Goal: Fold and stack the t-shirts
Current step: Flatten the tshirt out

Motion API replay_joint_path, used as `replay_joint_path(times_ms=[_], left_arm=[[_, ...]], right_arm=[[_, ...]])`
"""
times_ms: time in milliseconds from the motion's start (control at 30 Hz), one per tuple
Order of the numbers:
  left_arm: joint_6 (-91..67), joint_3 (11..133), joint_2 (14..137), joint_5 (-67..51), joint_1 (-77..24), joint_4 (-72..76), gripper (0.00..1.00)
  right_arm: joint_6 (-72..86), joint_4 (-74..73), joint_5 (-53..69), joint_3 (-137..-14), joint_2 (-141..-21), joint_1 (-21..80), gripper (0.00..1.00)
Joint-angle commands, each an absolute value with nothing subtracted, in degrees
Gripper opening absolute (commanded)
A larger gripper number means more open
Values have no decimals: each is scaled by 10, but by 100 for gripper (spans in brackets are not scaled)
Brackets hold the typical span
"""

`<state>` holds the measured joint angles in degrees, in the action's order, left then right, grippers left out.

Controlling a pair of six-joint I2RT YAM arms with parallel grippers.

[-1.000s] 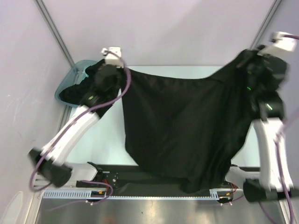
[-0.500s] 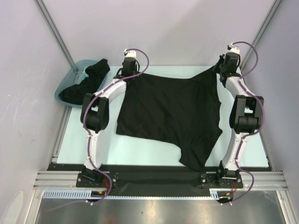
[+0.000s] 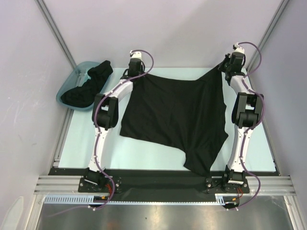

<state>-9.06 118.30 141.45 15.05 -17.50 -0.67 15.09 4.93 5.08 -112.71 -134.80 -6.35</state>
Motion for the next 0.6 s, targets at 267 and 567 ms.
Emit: replay_joint_path(times_ms=[267,567], left_arm=[[-190,1237,1401,83,-140,-54,0],[-213,1260,1386,-29,-127,-146,0]], right_arm=[[187,-56,75,-1196,-1354,-57,0],[219,-178,62,-1183,-1293,-42,0]])
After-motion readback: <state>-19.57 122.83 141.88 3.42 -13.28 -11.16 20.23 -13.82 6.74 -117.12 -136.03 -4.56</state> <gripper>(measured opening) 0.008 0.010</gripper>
